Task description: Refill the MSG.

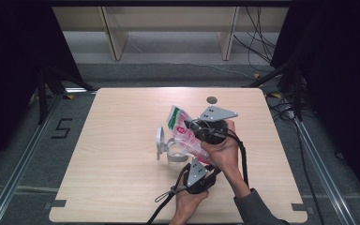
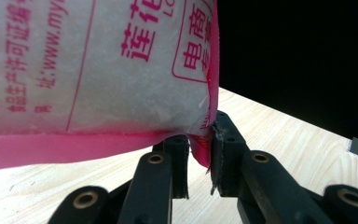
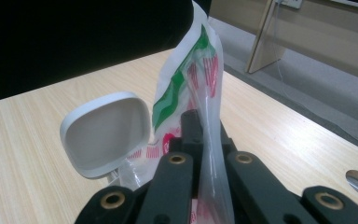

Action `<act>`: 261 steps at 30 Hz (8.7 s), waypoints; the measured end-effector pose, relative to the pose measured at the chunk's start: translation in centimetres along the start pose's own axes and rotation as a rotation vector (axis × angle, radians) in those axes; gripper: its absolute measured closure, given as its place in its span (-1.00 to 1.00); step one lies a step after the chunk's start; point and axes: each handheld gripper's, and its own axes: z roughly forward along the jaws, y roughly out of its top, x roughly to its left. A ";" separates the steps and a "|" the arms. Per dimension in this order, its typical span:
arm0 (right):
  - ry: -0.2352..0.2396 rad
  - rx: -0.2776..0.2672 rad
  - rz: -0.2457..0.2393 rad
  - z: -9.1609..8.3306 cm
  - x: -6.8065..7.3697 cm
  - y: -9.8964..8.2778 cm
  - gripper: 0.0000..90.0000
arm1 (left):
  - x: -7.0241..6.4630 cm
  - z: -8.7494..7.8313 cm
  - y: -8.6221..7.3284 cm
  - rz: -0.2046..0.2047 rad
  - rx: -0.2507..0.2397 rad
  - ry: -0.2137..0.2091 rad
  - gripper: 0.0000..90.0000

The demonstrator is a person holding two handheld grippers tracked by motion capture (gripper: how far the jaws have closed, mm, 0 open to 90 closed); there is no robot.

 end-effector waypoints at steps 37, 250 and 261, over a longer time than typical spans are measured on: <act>0.025 0.015 0.008 0.3 0.3 0.1 1.00 | -0.1 0.4 0.4 -0.017 -0.018 -0.029 0.73; 0.054 -0.011 -0.014 1.2 1.1 0.5 1.00 | 0.9 1.0 1.0 -0.061 -0.063 -0.062 0.74; 0.033 -0.019 -0.012 1.3 1.6 0.6 0.99 | 0.9 0.9 1.1 -0.061 -0.057 -0.059 0.75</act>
